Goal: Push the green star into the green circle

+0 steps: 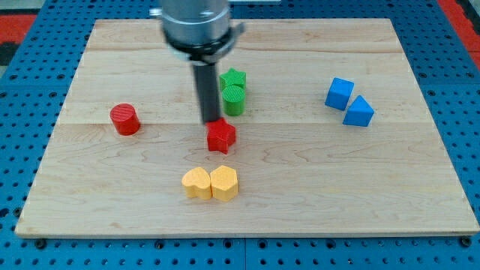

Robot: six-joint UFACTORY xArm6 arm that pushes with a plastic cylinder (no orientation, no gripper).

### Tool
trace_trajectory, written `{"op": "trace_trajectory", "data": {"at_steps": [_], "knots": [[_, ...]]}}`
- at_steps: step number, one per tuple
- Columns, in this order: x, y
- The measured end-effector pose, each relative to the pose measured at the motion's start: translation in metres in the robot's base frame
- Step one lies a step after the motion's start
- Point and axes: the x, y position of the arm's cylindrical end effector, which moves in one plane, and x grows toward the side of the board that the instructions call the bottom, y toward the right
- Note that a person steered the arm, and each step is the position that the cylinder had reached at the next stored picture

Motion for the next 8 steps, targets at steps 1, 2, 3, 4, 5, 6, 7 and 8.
{"op": "trace_trajectory", "data": {"at_steps": [1,2,3,4,5,6,7,8], "knots": [[-0.011,0.046],[-0.043,0.014],[-0.061,0.015],[-0.061,0.044],[-0.101,0.062],[-0.083,-0.04],[-0.081,-0.167],[-0.087,-0.136]]}}
